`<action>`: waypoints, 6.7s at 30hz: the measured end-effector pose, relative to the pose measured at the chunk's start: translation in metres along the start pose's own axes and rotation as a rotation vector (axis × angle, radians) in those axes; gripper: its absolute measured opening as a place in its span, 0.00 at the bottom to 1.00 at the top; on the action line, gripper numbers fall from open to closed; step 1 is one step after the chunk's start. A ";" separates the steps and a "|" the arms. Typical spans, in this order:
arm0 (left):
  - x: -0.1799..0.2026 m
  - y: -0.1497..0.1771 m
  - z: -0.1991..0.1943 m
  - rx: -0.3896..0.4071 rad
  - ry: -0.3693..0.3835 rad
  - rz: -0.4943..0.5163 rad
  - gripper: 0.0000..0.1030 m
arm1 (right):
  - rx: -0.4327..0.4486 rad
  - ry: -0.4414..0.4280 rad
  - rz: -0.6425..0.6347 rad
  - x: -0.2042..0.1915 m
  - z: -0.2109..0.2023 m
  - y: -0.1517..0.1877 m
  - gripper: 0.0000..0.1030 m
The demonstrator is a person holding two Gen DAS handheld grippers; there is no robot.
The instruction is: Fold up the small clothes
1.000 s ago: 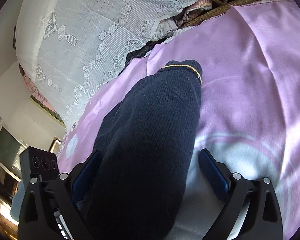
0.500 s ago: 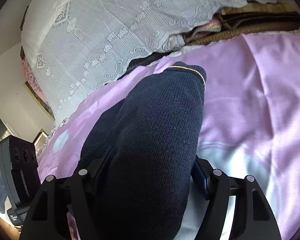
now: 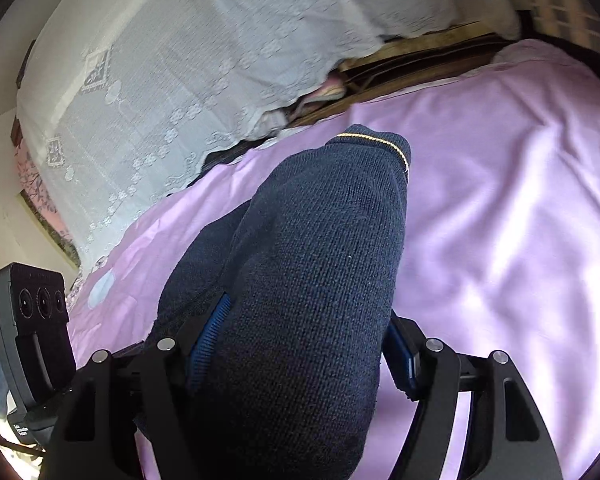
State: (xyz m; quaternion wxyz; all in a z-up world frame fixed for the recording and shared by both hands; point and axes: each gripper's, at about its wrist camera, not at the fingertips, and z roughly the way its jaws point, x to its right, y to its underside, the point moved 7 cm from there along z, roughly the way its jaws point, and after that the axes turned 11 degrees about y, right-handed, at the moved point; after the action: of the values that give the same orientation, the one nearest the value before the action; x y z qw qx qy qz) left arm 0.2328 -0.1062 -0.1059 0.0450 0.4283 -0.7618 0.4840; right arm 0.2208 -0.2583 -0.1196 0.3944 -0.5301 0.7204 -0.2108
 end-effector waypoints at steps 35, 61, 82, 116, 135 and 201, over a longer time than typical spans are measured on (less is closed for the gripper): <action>0.310 0.090 0.217 -0.358 0.443 0.222 0.59 | 0.127 0.381 0.339 0.360 -0.208 0.063 0.76; 0.330 0.083 0.128 -0.200 0.364 0.401 0.80 | 0.154 0.796 0.406 0.306 -0.298 0.107 0.91; 0.323 0.090 0.060 -0.017 0.213 0.534 0.95 | 0.167 0.915 0.227 0.233 -0.347 0.125 0.96; 0.293 0.081 0.094 -0.059 0.096 0.514 0.96 | 0.139 0.888 0.259 0.256 -0.296 0.123 0.96; 0.296 0.072 0.085 -0.063 0.098 0.521 0.96 | 0.101 0.845 0.281 0.244 -0.291 0.124 0.96; 0.303 0.072 0.046 -0.070 -0.016 0.524 0.96 | 0.127 0.791 0.286 0.207 -0.320 0.121 0.96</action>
State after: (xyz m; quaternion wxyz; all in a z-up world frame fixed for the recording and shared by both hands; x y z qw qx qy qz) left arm 0.0080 -0.3151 -0.0343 -0.0730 0.2183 -0.8633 0.4492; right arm -0.1310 -0.4448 -0.0868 0.1450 -0.2776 0.8682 -0.3849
